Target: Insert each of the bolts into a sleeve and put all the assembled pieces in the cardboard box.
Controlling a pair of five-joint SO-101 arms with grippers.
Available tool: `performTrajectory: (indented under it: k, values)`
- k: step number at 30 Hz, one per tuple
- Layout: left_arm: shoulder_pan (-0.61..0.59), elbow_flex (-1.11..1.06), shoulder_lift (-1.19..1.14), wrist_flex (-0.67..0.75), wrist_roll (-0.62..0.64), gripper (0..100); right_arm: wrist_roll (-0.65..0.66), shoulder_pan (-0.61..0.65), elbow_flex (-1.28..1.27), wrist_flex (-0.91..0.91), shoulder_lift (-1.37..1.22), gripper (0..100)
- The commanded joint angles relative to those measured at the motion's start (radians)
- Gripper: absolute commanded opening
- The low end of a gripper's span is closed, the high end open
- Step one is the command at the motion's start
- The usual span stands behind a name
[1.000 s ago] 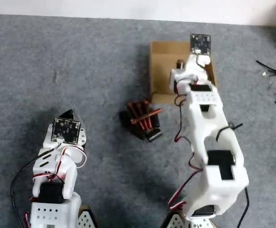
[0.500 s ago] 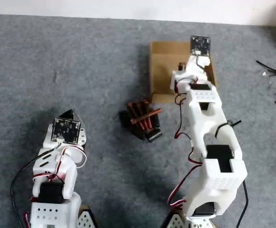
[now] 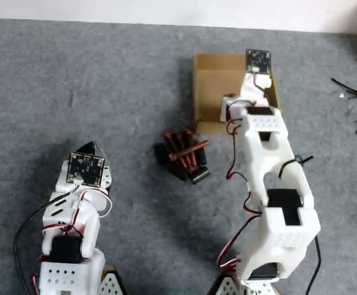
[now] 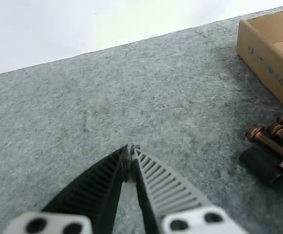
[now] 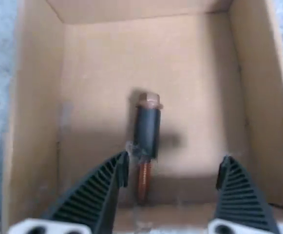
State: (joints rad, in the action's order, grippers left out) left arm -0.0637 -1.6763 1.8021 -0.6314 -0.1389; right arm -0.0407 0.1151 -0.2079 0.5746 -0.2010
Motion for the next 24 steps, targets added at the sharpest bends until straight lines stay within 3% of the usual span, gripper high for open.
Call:
performTrajectory:
  k: [1,14,24]
  values:
    - [-0.008,-0.012,0.012,0.003,-0.003,3,-0.002,0.053,-0.007,0.067,0.174,25.9]
    - [-0.008,-0.012,0.012,0.003,-0.003,3,0.112,0.328,-0.513,0.074,0.661,25.9]
    - [-0.01,-0.012,0.012,0.003,-0.003,3,0.112,0.348,-0.708,-0.008,0.639,25.9]
